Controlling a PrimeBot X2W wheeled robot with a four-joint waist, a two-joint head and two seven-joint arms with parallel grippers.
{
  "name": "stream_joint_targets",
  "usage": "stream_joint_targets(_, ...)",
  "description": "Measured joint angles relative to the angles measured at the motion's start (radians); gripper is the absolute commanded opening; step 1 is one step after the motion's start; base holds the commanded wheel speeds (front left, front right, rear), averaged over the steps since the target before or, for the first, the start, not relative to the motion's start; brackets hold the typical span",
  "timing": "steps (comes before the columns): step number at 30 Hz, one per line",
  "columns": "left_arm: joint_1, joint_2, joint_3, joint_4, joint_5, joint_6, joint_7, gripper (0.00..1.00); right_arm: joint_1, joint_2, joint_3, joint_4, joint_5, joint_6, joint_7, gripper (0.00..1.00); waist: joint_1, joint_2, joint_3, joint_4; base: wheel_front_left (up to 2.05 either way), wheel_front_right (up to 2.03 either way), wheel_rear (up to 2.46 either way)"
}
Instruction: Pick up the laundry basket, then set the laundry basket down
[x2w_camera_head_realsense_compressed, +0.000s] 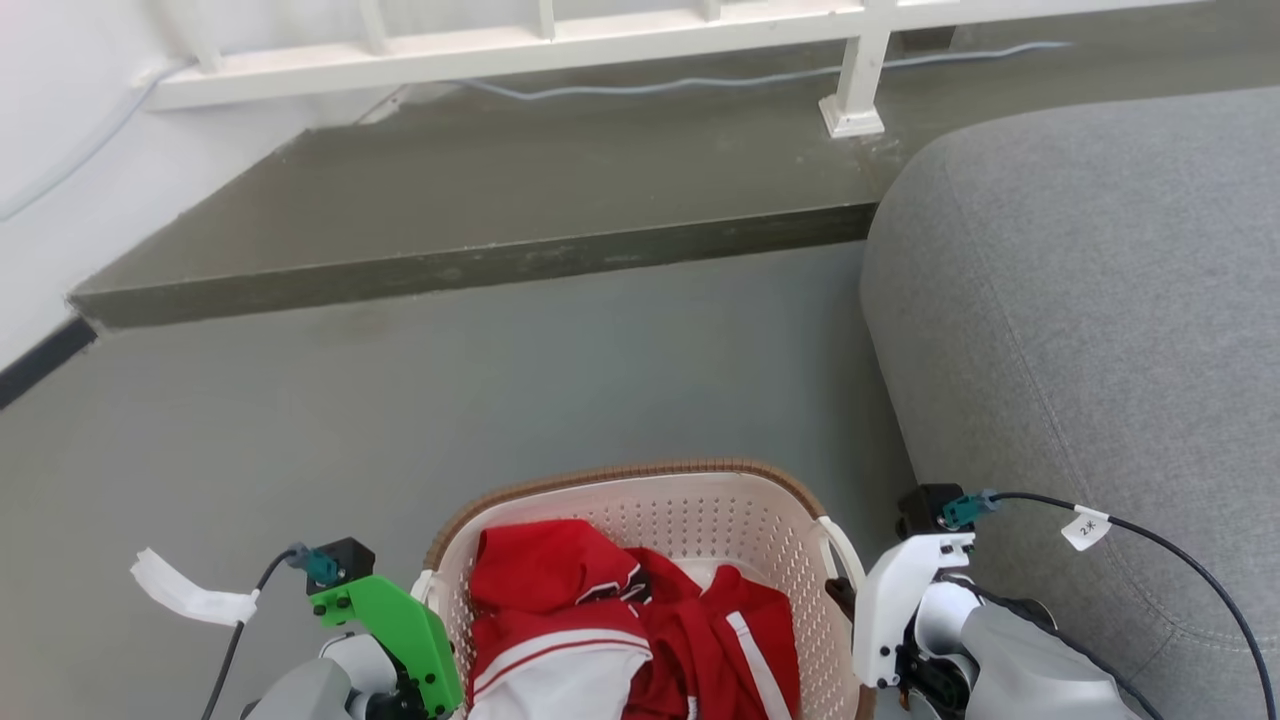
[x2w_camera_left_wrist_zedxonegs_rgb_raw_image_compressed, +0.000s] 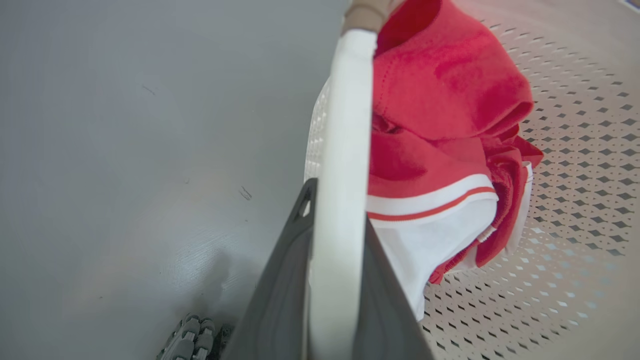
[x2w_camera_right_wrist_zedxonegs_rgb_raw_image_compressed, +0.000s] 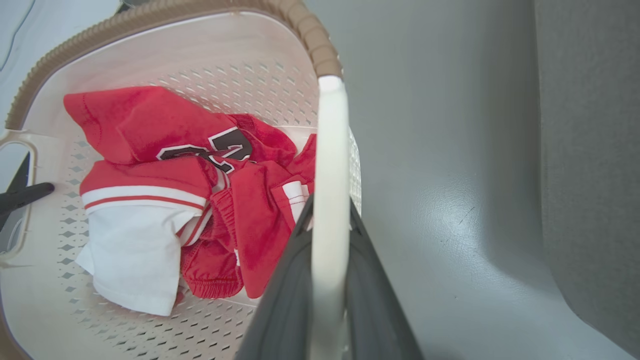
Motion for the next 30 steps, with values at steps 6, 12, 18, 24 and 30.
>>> stream_joint_targets(6,0.013,0.000,-0.001,0.002,-0.018,0.000,0.011,0.00,0.000,0.000,0.006,0.005,0.009,0.000,0.009,0.00,0.0000,0.0000,-0.022,0.000,0.00,0.00,0.00)
stream_joint_targets(12,0.015,0.000,-0.004,0.003,-0.019,0.000,0.028,0.00,0.002,0.000,0.009,0.012,0.021,0.000,0.018,0.00,0.0000,0.0000,-0.030,0.002,0.00,0.00,0.00)
stream_joint_targets(18,0.018,0.000,-0.006,0.003,-0.021,0.000,0.036,0.00,0.003,0.001,0.017,0.017,0.038,0.000,0.019,0.00,0.0000,0.0000,-0.037,0.003,0.00,0.00,0.00)
stream_joint_targets(24,0.020,0.000,-0.005,0.004,-0.027,0.000,0.036,0.00,0.003,0.000,0.027,0.019,0.043,0.000,0.018,0.00,0.0000,0.0000,-0.041,0.003,0.00,0.00,0.00)
stream_joint_targets(30,0.021,0.000,-0.005,0.005,-0.027,0.000,0.034,0.00,0.003,0.000,0.035,0.019,0.046,0.000,0.018,0.00,0.0000,0.0000,-0.040,0.002,0.00,0.00,0.00)
